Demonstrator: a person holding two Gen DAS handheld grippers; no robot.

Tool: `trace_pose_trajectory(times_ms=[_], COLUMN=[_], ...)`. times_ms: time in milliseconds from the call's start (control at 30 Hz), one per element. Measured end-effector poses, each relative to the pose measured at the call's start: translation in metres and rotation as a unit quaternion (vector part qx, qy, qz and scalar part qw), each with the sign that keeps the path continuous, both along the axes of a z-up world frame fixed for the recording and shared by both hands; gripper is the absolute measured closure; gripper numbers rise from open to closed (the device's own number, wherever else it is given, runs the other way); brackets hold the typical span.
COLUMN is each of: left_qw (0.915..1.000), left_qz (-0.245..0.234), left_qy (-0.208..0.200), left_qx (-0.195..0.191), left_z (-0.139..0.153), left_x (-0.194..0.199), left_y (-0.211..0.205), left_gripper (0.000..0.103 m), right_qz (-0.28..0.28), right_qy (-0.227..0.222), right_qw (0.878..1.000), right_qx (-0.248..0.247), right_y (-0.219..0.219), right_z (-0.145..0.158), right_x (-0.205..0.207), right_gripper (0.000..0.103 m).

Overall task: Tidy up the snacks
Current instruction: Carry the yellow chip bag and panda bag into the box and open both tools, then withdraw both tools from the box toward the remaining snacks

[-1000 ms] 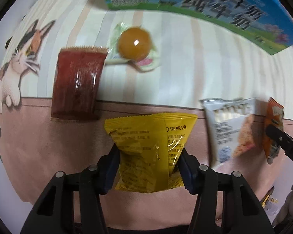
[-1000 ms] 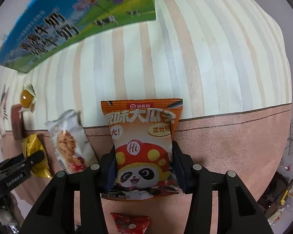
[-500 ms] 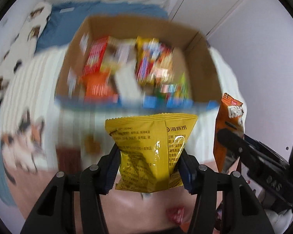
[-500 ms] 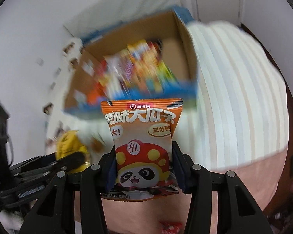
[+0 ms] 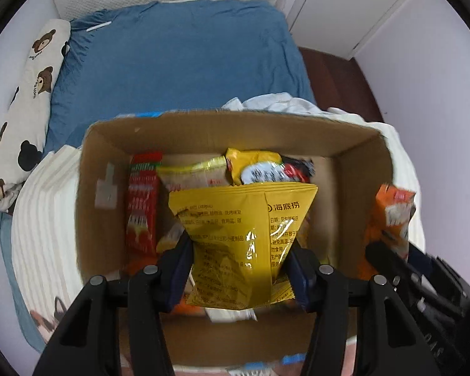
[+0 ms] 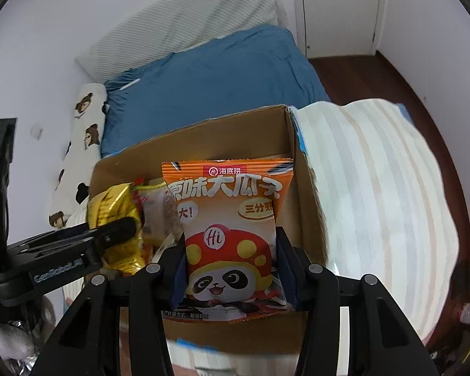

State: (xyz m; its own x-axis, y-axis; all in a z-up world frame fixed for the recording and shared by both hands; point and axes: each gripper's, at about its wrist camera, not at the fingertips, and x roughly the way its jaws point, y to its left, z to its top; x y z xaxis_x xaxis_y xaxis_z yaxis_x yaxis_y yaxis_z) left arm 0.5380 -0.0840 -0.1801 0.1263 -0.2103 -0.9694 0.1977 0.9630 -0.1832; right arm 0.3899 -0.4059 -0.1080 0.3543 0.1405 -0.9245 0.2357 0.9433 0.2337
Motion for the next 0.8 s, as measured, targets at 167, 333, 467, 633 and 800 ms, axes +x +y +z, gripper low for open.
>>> trace_pose_trajectory(times_ms=[167, 333, 467, 633, 800], left_qw=[0.9989, 0.9987, 0.9988, 0.9995, 0.9998], left_qz=[-0.006, -0.010, -0.010, 0.000, 0.006], left_qy=[0.047, 0.049, 0.049, 0.031, -0.009], left_qx=[0.002, 0.010, 0.006, 0.007, 0.017], left_z=[-0.032, -0.041, -0.037, -0.027, -0.002], left_x=[0.019, 0.019, 0.008, -0.002, -0.025], left_y=[-0.012, -0.012, -0.006, 0.009, 0.027], left_gripper=[0.047, 0.018, 0.018, 0.018, 0.018], right_qz=[-0.008, -0.015, -0.008, -0.006, -0.002], right_qy=[0.055, 0.066, 0.069, 0.067, 0.056], right_qw=[0.998, 0.998, 0.997, 0.998, 0.998], right_qx=[-0.005, -0.007, -0.013, -0.018, -0.014], right_y=[-0.007, -0.014, -0.013, -0.007, -0.004], right_z=[-0.043, -0.058, -0.063, -0.052, -0.040], right_x=[0.035, 0.037, 0.038, 0.023, 0.010], right_gripper=[0.004, 0.004, 0.004, 0.004, 0.004])
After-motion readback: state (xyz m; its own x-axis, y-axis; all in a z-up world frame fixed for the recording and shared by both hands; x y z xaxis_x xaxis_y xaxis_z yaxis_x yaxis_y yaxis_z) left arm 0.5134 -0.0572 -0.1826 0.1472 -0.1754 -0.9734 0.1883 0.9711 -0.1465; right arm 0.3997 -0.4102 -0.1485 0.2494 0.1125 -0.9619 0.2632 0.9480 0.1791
